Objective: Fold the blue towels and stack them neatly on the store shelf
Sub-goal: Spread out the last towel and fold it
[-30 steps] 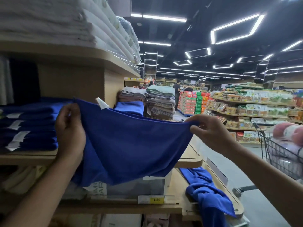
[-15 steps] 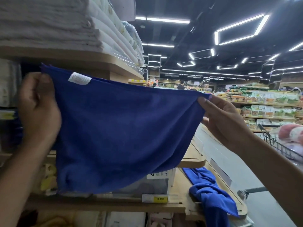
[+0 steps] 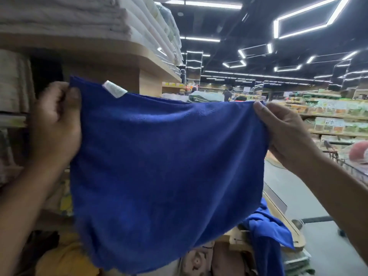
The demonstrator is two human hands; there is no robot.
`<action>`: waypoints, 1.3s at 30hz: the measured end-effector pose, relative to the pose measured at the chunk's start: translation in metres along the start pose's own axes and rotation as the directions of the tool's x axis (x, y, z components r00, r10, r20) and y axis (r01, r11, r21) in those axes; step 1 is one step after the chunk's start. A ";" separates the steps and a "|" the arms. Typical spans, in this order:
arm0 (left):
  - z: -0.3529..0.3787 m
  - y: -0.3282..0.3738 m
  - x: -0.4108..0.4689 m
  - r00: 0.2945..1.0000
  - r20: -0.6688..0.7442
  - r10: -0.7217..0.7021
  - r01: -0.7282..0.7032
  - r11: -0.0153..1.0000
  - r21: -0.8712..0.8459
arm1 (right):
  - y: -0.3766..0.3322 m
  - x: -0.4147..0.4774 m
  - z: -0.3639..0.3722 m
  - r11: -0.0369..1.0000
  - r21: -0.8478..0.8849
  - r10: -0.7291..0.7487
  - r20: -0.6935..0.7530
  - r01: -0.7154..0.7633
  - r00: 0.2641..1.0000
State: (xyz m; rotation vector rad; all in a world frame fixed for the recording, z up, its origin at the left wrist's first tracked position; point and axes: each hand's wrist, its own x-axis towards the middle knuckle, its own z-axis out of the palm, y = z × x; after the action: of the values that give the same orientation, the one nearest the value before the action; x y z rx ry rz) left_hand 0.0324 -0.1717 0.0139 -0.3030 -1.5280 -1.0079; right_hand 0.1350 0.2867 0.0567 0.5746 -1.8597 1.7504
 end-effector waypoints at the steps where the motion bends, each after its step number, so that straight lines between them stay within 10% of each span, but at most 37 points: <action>1: 0.005 0.011 -0.016 0.998 0.070 0.006 -0.002 0.999 -0.049 | 0.011 -0.002 0.001 0.997 -0.073 0.029 -0.021 -0.030 0.999; 6: 0.018 0.034 -0.073 0.954 0.264 -0.143 0.172 0.981 -0.088 | 0.046 -0.016 0.006 0.955 -0.196 0.225 -0.009 -0.222 0.974; 11: -0.006 0.030 -0.075 0.977 0.055 -0.206 0.213 0.928 -0.305 | 0.042 -0.019 -0.019 0.940 0.239 0.200 0.194 -0.244 0.960; 16: 0.006 0.029 -0.084 0.950 0.280 -0.135 0.164 0.983 -0.082 | 0.059 -0.019 -0.006 0.960 -0.226 0.182 0.049 -0.167 0.982; 33: 0.061 0.009 -0.022 0.921 0.331 -0.204 0.179 0.978 0.105 | 0.061 0.063 -0.003 0.902 -0.223 0.350 -0.119 -0.369 0.929; 39: 0.132 -0.033 -0.006 0.875 0.373 -0.308 0.118 0.883 0.454 | 0.125 0.129 0.010 0.687 -0.637 0.275 -0.219 -0.351 0.936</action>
State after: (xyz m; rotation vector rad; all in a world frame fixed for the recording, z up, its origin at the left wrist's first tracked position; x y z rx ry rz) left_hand -0.0787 -0.0930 0.0077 -0.0457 -2.1870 -0.7807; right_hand -0.0440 0.2916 0.0403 -0.1352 -2.4148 1.1022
